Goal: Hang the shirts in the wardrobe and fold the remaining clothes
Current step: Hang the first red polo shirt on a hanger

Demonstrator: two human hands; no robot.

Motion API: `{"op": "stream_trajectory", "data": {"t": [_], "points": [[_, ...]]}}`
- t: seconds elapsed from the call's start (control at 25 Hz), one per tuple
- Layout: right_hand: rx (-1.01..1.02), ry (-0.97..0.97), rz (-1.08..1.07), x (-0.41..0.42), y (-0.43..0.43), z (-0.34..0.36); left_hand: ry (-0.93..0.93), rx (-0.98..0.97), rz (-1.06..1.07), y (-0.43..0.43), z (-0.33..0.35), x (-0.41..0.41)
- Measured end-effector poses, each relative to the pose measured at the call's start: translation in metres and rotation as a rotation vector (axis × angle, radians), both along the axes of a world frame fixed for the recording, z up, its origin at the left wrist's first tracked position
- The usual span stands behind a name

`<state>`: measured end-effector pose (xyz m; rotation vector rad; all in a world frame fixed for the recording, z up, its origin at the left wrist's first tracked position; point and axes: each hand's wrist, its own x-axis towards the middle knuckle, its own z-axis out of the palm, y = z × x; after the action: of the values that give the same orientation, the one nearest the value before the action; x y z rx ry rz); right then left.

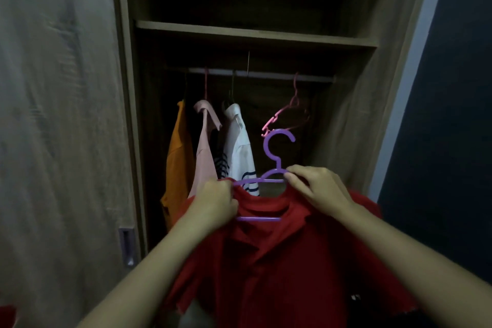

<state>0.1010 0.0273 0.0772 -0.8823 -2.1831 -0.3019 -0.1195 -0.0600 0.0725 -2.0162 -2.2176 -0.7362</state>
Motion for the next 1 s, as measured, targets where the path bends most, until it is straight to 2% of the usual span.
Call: {"op": "stream_trajectory", "data": {"t": [0.08, 0.16, 0.24, 0.32, 0.48, 0.6, 0.68, 0.8, 0.88, 1.0], "points": [[-0.069, 0.071, 0.045, 0.008, 0.005, 0.002, -0.003, 0.217, -0.109, -0.015, 0.005, 0.009], [-0.071, 0.135, 0.086, 0.018, 0.010, 0.001, 0.058, 0.437, -0.097, -0.018, 0.004, -0.006], [-0.087, 0.174, 0.107, 0.020, 0.014, 0.002, 0.112, 0.374, -0.107, -0.012, -0.002, -0.028], [-0.063, 0.163, 0.096, 0.014, 0.011, 0.006, 0.077, 0.285, -0.159, -0.005, -0.012, -0.037], [-0.033, 0.072, 0.058, 0.000, 0.007, 0.018, 0.084, 0.333, -0.229, 0.004, -0.008, -0.042], [-0.012, 0.037, -0.028, 0.010, 0.014, 0.029, -0.030, 0.373, -0.225, 0.008, 0.008, -0.064], [-0.080, 0.084, -0.041, 0.026, 0.023, 0.034, -0.129, 0.394, -0.219, 0.007, 0.017, -0.080], [-0.248, 0.091, 0.088, 0.039, 0.032, 0.032, -0.185, 0.389, -0.246, 0.004, 0.023, -0.090], [-0.272, 0.075, 0.075, 0.039, 0.035, 0.026, -0.217, 0.380, -0.310, 0.004, 0.029, -0.093], [-0.289, 0.219, 0.042, 0.038, 0.039, 0.021, -0.246, 0.431, -0.349, 0.000, 0.047, -0.105]]}}
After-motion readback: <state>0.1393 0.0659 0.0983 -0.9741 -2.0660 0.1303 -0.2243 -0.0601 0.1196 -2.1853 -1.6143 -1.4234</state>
